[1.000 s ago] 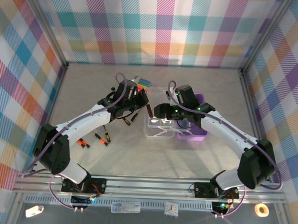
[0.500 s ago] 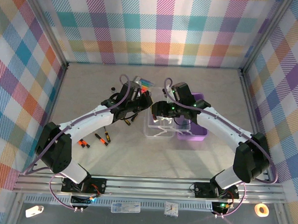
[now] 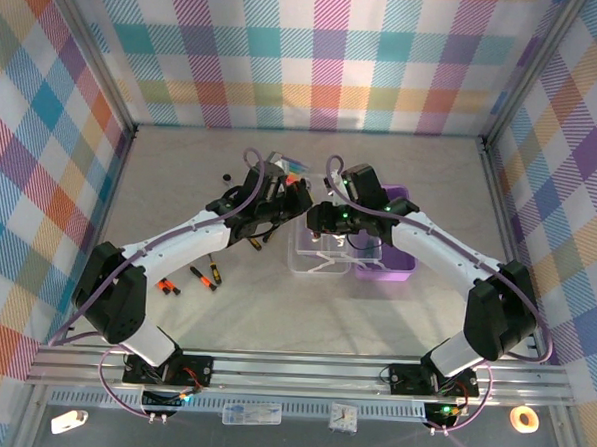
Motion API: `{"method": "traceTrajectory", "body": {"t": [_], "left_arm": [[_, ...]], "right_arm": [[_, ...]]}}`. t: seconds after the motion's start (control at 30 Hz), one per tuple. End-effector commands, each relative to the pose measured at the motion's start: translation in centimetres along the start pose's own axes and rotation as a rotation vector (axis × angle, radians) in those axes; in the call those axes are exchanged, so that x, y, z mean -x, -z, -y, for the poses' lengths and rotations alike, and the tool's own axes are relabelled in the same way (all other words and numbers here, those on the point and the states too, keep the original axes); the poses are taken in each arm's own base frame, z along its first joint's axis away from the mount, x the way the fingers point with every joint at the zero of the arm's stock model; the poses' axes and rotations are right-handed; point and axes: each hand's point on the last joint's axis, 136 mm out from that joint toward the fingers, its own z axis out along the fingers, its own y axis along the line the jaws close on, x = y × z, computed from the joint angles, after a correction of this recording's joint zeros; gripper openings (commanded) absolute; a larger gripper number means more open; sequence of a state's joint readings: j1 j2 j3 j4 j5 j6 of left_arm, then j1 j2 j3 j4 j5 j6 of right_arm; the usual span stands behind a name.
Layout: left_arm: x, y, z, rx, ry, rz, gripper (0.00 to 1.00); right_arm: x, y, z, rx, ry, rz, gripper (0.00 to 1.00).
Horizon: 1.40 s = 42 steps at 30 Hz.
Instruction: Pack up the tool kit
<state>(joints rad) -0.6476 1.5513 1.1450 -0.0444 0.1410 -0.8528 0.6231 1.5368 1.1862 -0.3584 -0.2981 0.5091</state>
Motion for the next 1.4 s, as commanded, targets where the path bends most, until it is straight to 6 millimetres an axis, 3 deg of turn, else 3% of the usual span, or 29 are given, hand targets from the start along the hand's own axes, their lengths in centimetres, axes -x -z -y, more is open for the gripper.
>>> {"method": "traceTrajectory", "body": {"t": [0.0,0.13,0.27,0.37,0.6,0.7,0.8,0.93,1.1,1.3,1.37], "left_arm": [[0.9,0.1,3.0,-0.106,0.000,0.033,0.00],[0.8,-0.1,2.9,-0.104,0.000,0.029,0.00],[0.9,0.0,3.0,-0.104,-0.003,0.034,0.07],[1.1,0.1,3.1,-0.104,-0.006,0.040,0.22],[1.9,1.3,3.6,-0.088,-0.057,0.070,0.73],[2.6,2.5,4.0,-0.094,-0.065,0.095,0.83],[3.2,4.0,3.7,-0.066,-0.097,0.126,0.88],[4.0,6.4,1.5,0.008,-0.117,0.183,0.91],[3.8,8.8,-1.6,0.094,-0.125,0.199,0.92],[3.9,11.3,-4.8,0.199,-0.109,0.262,0.92],[3.5,12.1,-6.6,0.261,-0.085,0.284,0.92]], "right_arm": [[0.9,0.5,-1.3,0.028,0.020,0.027,0.18],[0.9,0.8,-0.9,0.009,0.016,0.039,0.08],[0.9,1.1,-0.6,-0.012,0.018,0.058,0.06],[0.9,1.3,-0.4,-0.023,0.021,0.070,0.05],[0.7,1.9,0.6,-0.079,0.021,0.083,0.04],[0.7,2.5,0.7,-0.093,0.020,0.091,0.04],[0.8,3.6,1.2,-0.144,0.033,0.110,0.04],[1.1,5.5,3.1,-0.257,0.066,0.127,0.04],[0.7,8.1,6.6,-0.403,0.089,0.147,0.04],[0.7,10.7,11.4,-0.493,-0.007,0.173,0.05],[0.9,11.3,13.2,-0.523,-0.047,0.181,0.05]]}}
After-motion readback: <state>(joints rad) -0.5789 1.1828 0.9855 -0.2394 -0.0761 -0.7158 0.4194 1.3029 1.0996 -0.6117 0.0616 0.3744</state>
